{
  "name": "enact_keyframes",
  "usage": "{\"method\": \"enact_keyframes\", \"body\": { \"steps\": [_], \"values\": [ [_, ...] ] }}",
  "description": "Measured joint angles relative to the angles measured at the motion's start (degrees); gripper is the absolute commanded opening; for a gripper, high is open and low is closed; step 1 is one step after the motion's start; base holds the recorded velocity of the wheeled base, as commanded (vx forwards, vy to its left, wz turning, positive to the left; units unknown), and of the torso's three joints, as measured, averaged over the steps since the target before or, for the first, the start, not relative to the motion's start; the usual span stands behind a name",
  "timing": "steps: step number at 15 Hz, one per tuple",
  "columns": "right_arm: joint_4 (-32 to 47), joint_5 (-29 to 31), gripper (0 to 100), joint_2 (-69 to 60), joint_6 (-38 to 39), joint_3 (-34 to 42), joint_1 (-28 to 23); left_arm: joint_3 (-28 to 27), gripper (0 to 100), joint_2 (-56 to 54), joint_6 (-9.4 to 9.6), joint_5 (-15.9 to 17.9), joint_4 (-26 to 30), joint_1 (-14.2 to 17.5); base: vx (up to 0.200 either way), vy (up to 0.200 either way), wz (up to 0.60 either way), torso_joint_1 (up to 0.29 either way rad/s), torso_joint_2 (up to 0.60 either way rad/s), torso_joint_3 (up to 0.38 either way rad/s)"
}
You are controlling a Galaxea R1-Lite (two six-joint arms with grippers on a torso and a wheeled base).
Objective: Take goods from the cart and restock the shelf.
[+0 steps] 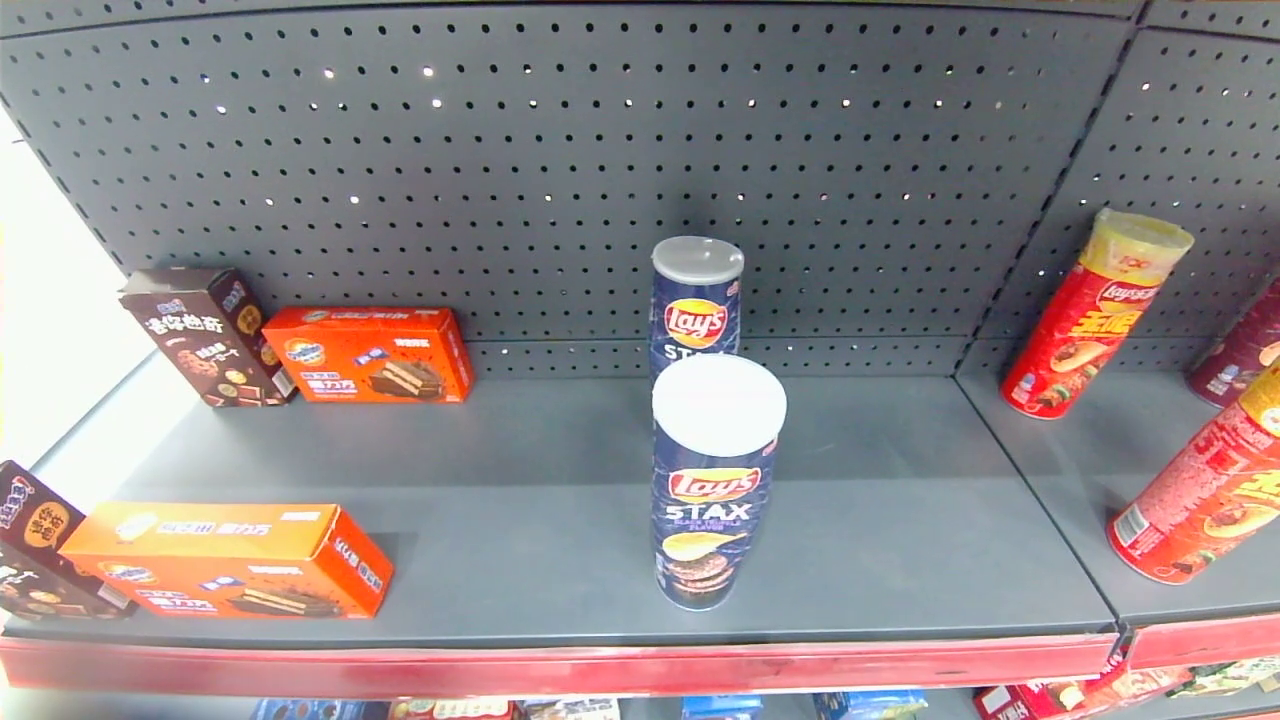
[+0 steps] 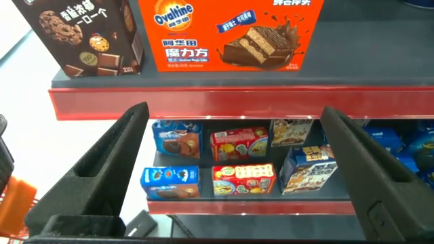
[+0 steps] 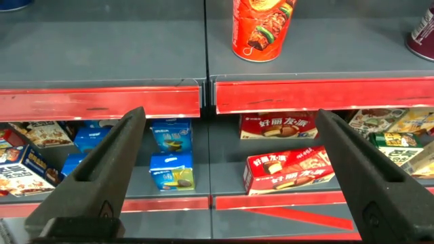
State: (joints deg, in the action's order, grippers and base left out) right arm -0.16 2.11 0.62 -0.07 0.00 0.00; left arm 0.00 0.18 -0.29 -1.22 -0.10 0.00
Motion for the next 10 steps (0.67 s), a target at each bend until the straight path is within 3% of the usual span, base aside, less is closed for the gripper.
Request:
{"method": "enact_keyframes", "body": {
  "steps": [10],
  "values": [
    [0.0,0.0,100,0.0,-0.1,0.0,0.0,0.0,100,0.0,-0.13,0.0,0.0,0.0,0.0,0.0,0.0,0.0,0.0,0.0]
  ]
}}
